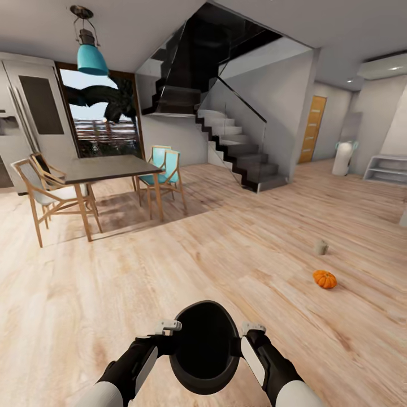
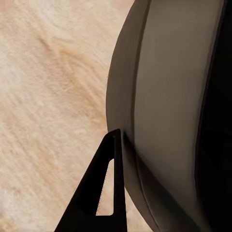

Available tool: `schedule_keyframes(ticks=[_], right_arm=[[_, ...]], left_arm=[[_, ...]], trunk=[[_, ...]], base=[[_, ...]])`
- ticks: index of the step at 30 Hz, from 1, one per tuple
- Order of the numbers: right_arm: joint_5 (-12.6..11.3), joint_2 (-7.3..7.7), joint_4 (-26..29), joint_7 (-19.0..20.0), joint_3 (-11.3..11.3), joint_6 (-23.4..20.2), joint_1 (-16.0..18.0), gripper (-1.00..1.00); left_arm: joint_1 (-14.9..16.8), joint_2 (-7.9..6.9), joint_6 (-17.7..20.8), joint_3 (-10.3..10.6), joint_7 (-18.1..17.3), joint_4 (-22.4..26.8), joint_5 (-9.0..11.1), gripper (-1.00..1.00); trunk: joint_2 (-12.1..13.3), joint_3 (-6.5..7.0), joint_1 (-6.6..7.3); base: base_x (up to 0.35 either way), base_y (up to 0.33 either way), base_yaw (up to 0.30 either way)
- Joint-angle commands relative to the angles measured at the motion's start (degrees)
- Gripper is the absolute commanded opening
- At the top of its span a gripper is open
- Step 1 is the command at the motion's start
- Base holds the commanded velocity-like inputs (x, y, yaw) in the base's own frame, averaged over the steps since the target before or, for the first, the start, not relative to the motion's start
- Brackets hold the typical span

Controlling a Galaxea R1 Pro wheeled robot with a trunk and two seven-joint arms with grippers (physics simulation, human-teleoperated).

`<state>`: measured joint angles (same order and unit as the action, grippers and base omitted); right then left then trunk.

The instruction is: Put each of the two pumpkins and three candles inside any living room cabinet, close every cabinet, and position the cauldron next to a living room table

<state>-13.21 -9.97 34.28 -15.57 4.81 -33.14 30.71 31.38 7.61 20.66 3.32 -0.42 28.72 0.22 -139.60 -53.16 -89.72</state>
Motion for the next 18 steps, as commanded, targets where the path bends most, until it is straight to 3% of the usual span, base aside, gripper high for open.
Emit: schedule_keyframes(ticks=[1, 18], right_arm=[[-1.9, -0.03, 1.0, 1.4, -0.1, 0.3, 0.1, -1.0], [-1.9, -0.03, 1.0, 1.4, -0.1, 0.3, 0.1, -1.0]], left_arm=[[0.0, 0.04, 0.3, -0.2, -1.2, 0.1, 1.4, -1.0], [0.0, 0.04, 0.3, -0.2, -1.3, 0.1, 1.4, -1.0]], trunk=[[0.0, -0.05, 0.02], [0.0, -0.05, 0.02]], base=[[0.0, 0.181, -0.292], [0.0, 0.03, -0.292]])
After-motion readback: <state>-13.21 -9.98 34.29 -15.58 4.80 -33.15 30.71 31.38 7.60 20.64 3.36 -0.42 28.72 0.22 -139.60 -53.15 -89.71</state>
